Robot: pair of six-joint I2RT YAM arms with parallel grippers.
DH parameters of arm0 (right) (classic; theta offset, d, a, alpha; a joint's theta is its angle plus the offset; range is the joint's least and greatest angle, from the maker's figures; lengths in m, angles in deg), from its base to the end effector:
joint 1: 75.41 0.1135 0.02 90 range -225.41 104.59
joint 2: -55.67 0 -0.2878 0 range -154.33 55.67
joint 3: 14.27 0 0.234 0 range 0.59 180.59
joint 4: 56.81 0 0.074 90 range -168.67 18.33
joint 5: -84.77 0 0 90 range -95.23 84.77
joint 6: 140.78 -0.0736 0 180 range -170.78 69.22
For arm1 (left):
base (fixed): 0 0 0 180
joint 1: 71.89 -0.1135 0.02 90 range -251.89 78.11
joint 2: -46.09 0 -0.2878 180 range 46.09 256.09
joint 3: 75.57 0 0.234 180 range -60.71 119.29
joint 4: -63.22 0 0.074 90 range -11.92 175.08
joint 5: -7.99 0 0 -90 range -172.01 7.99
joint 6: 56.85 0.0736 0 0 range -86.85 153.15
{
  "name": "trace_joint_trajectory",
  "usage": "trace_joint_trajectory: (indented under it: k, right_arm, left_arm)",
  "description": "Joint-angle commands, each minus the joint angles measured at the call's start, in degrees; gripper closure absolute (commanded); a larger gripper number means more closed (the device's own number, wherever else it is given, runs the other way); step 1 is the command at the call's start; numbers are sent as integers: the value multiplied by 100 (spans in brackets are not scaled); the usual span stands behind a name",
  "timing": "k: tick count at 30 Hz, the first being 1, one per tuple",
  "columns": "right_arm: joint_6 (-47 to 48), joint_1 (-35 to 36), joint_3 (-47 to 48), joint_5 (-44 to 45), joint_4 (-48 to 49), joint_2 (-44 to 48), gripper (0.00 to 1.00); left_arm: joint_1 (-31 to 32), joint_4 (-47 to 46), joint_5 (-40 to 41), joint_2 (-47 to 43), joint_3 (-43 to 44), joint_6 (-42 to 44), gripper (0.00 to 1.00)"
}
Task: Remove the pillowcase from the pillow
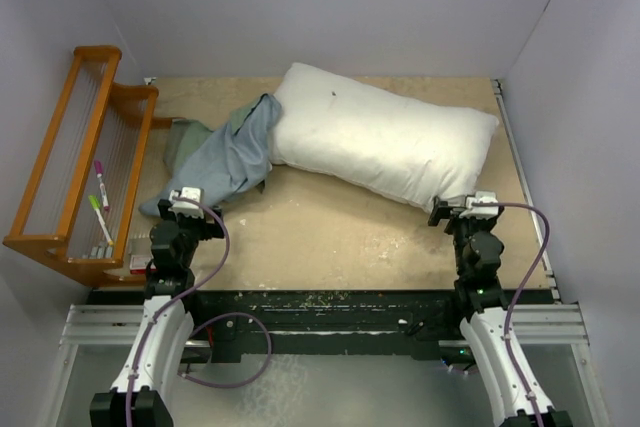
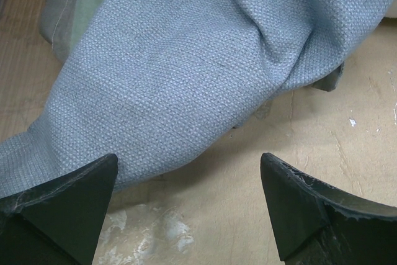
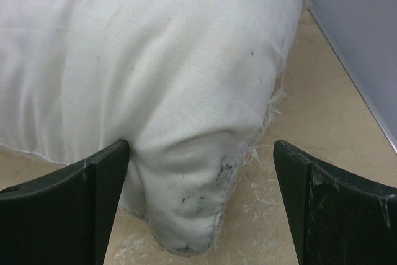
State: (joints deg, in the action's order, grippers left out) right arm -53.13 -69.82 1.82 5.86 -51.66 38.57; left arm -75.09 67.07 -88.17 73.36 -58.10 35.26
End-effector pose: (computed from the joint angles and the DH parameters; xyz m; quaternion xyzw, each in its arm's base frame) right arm 0.1255 -0.0019 0.2046 0.0516 0.6796 -0.0152 0.7316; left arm 0.1380 -0.0002 0.1708 0.0257 0.7853 -0.0136 0.6185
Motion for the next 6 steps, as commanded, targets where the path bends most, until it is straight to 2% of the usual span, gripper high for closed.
trace_joint_trajectory:
  k: [1, 6]
  right_arm:
    - [128, 22, 73, -174, 182, 102, 0]
    - [134, 22, 84, -191, 256, -19, 0]
  left_arm:
    - [26, -378, -57, 78, 89, -44, 1]
    - [28, -384, -110, 159, 108, -16, 1]
